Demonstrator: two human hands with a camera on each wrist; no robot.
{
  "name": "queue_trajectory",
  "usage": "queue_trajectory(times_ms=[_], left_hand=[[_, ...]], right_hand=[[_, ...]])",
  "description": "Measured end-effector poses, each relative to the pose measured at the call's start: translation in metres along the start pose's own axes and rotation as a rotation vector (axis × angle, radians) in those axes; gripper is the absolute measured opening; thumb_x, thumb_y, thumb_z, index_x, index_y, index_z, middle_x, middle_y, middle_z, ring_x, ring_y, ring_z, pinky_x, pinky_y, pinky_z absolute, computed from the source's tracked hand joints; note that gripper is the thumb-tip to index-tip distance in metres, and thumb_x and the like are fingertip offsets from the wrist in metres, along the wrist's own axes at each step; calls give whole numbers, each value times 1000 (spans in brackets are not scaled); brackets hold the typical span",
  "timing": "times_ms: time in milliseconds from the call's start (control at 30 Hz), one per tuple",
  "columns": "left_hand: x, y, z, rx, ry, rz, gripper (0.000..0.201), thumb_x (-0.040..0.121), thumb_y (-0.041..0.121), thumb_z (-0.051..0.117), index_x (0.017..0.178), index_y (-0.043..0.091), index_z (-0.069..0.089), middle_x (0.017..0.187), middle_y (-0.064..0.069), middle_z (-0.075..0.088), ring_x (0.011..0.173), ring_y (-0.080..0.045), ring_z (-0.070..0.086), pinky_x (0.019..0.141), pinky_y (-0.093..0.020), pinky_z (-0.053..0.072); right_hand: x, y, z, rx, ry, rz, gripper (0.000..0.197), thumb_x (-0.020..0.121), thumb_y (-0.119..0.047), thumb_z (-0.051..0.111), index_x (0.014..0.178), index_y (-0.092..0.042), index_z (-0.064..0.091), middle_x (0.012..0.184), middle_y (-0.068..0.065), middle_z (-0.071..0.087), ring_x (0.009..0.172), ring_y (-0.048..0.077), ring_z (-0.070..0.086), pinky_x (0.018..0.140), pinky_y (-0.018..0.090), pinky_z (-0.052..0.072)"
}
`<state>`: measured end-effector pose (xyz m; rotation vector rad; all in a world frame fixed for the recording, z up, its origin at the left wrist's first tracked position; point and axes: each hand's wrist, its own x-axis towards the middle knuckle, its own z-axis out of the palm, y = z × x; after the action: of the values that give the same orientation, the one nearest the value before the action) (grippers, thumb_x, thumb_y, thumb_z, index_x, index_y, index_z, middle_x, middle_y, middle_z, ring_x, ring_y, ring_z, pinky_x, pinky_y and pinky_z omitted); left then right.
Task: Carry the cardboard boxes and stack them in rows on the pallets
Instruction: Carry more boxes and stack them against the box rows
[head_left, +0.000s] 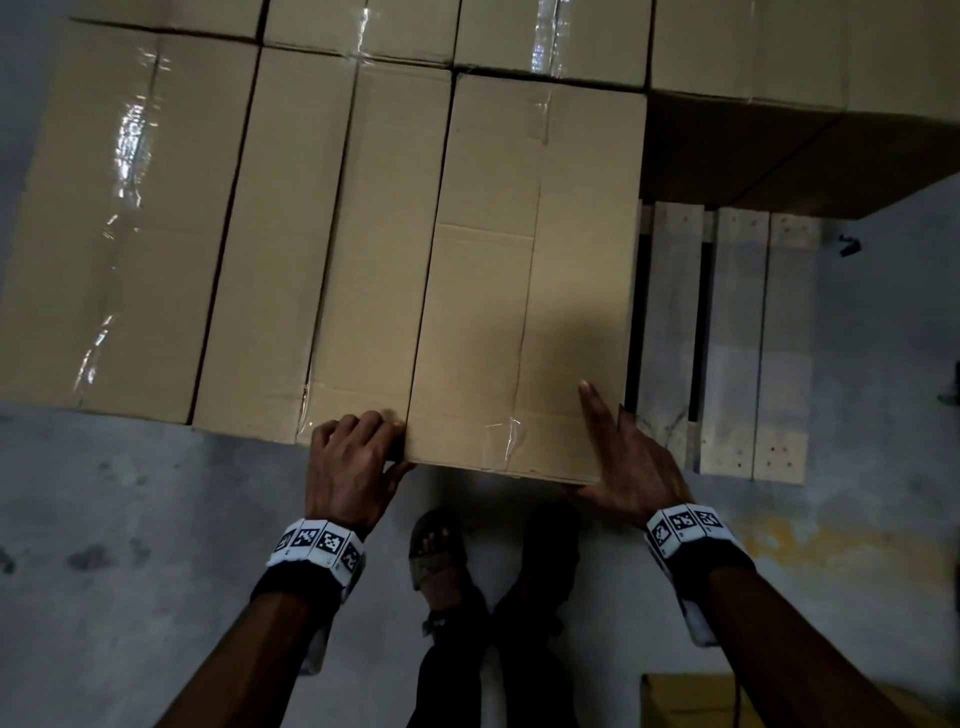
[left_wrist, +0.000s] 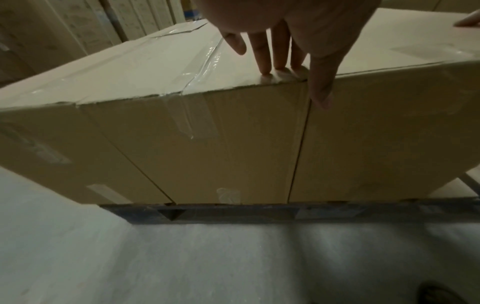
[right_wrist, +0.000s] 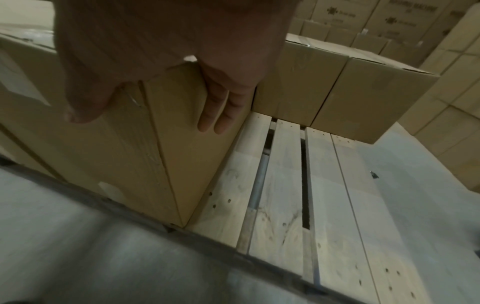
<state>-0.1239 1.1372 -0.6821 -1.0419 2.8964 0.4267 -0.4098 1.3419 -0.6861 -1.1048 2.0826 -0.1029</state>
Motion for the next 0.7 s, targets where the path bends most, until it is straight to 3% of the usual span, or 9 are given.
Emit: queue_trajectory(times_ms=[167, 267, 333, 400, 500, 700], left_hand=[[6, -5, -2, -14, -57, 41, 60, 66, 36, 94, 115, 15, 67, 108, -5, 64, 91, -30, 60, 81, -43, 43], [12, -11, 0, -34, -97, 82, 83, 63, 38, 96, 134, 16, 60, 127, -9, 59, 104, -33, 57, 84, -45, 48], [19, -17, 4, -7, -122, 129, 99, 61, 43, 95, 146, 16, 53, 147, -13, 52, 123, -37, 52, 91, -50, 49], [27, -23, 6, 20, -159, 169, 112, 59, 52, 93, 154, 18, 44, 161, -11, 39, 140, -39, 42, 103, -53, 44], [39, -30, 6, 83, -231, 247, 124, 58, 66, 88, 160, 23, 32, 168, -6, 25, 151, -35, 29, 114, -54, 33], [55, -37, 3, 137, -297, 332, 135, 56, 77, 81, 164, 23, 21, 171, -1, 16, 156, -31, 15, 119, -56, 26]], right_hand=[[1, 2, -1, -5, -6, -1, 139, 70, -57, 87, 153, -52, -24, 164, 12, 21, 133, 39, 51, 102, 52, 49], [2, 0, -1, 4, -8, 1, 138, 71, -57, 87, 152, -54, -25, 162, 13, 23, 131, 39, 53, 101, 52, 50], [1, 0, -1, 6, -3, -3, 138, 71, -57, 86, 151, -55, -25, 162, 14, 24, 130, 40, 53, 100, 53, 51], [1, 0, -1, 8, -5, -4, 138, 71, -57, 86, 152, -55, -25, 162, 14, 23, 131, 40, 52, 101, 53, 50], [2, 1, -1, -11, -11, 14, 142, 69, -53, 89, 150, -55, -28, 163, 14, 22, 132, 40, 51, 102, 53, 50], [2, -1, -3, -46, -37, 22, 142, 70, -54, 87, 150, -54, -30, 158, 16, 27, 129, 39, 53, 99, 50, 51]])
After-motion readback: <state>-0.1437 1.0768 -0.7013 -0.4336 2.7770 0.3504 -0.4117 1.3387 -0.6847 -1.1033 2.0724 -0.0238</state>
